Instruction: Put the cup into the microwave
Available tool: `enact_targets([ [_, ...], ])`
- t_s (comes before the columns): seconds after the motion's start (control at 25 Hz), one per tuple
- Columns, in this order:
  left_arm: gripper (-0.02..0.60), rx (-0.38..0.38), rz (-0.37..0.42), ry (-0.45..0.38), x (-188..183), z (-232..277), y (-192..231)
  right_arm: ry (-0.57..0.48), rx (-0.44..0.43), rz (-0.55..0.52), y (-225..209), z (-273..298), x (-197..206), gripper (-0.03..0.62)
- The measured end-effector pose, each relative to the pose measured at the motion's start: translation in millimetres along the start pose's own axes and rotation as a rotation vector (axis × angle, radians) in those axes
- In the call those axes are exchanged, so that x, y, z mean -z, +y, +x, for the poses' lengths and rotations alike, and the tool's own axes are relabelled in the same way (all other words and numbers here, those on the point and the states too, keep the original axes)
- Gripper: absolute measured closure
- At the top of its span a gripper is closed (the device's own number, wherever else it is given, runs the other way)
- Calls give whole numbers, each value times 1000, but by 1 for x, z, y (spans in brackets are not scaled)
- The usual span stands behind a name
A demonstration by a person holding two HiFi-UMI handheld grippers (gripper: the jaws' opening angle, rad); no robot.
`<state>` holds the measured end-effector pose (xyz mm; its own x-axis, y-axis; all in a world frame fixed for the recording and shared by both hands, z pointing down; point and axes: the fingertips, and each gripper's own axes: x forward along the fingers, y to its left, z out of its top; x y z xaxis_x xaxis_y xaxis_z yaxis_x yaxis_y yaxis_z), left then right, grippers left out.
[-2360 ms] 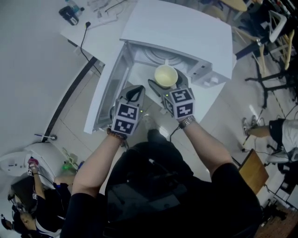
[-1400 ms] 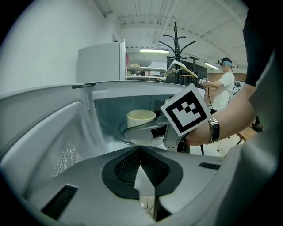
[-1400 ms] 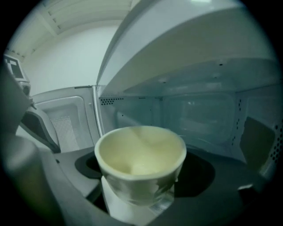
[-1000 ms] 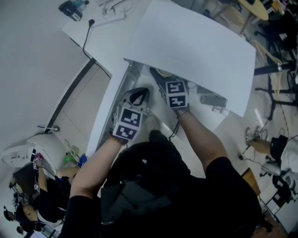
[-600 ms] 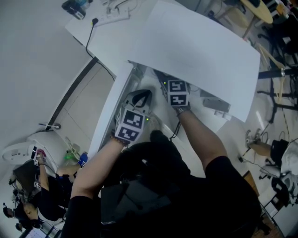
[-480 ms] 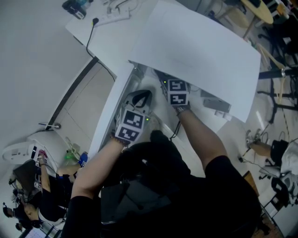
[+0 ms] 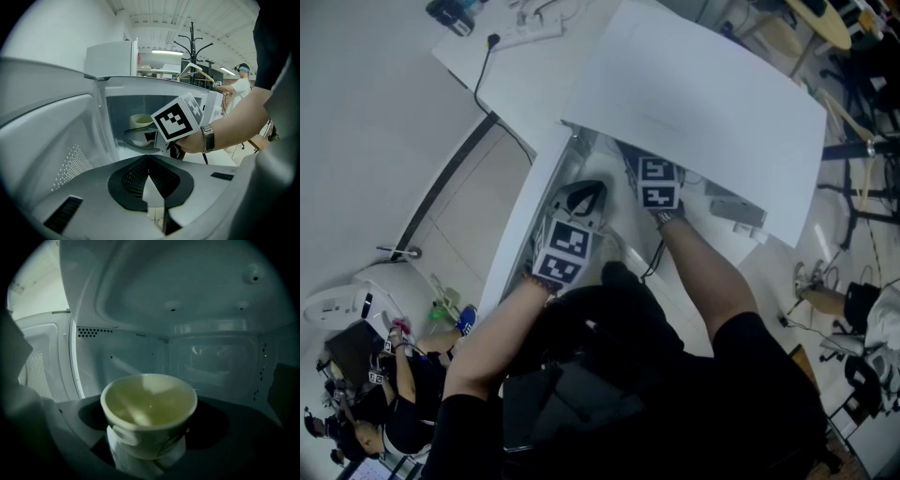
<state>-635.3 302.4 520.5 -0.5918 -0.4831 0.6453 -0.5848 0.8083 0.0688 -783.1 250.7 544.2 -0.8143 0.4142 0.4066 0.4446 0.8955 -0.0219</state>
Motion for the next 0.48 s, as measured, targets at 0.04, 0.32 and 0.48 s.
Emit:
enact_targets([
  [0.04,581,0,-1,1,0,0,0,-4,-2,6,0,0,-1,99],
  [0.32,581,-4,-1,-8,-4,-1,-1,8,-4,38,2,-10,7,71],
  [0.48,581,-7,2,-19,-6,-4,-4,11,-6,46,3,-21,11,71],
])
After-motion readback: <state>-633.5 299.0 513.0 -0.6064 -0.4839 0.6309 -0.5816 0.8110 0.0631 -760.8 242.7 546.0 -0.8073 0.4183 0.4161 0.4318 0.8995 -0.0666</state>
